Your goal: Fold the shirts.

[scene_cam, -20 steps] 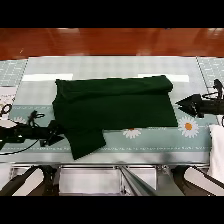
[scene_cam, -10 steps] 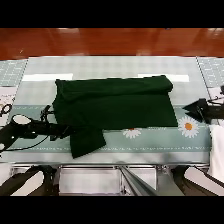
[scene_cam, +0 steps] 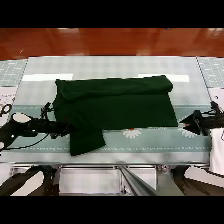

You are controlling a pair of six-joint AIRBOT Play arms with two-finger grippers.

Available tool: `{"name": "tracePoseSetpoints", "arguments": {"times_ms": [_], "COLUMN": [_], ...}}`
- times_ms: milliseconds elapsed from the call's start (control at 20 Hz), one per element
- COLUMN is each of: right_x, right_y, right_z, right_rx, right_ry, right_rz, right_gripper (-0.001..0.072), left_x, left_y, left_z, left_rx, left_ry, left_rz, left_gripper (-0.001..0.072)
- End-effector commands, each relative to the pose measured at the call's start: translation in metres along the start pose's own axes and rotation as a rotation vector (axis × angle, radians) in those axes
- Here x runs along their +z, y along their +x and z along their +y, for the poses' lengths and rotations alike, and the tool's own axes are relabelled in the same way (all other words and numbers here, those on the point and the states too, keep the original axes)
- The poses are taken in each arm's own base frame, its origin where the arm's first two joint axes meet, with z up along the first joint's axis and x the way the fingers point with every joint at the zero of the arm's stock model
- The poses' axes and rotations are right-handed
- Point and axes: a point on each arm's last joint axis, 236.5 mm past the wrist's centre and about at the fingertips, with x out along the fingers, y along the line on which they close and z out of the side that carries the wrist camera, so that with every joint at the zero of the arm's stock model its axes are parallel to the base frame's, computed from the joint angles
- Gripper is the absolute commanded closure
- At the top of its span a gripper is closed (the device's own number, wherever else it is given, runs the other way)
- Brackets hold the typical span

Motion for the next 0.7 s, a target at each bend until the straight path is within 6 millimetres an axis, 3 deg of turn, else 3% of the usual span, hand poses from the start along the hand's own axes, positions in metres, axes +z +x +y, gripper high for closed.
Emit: {"name": "tracePoseSetpoints", "arguments": {"times_ms": [0,200,250,350,400,500,650], "right_x": [0.002,0.027,0.030,0.029,0.026,0.021,0.029], "right_y": [0.024,0.042,0.044,0.047,0.045,0.035,0.009], "right_z": [0.009,0.035,0.042,0.059,0.065,0.069,0.071], "right_rx": [0.024,0.045,0.043,0.055,0.055,0.051,0.028], "right_ry": [-0.014,-0.085,-0.103,-0.173,-0.206,-0.253,-0.292], "right_rz": [0.046,-0.018,-0.029,-0.019,-0.002,0.035,-0.014], "right_gripper": [0.0299,0.0320,0.0380,0.0632,0.0681,0.0682,0.0682], "left_x": [0.001,0.001,0.001,0.001,0.004,0.012,0.031], "left_y": [0.000,0.000,0.000,0.000,-0.002,-0.010,-0.032], "left_z": [0.000,0.000,0.000,0.000,0.000,-0.004,-0.017], "left_rx": [0.000,0.000,-0.001,0.000,-0.001,-0.017,-0.051], "left_ry": [0.002,0.002,0.003,0.004,0.010,0.021,0.066], "left_rz": [-0.003,-0.003,-0.002,-0.004,-0.012,-0.024,-0.058], "left_gripper": [0.0686,0.0686,0.0686,0.0686,0.0686,0.0686,0.0687]}}
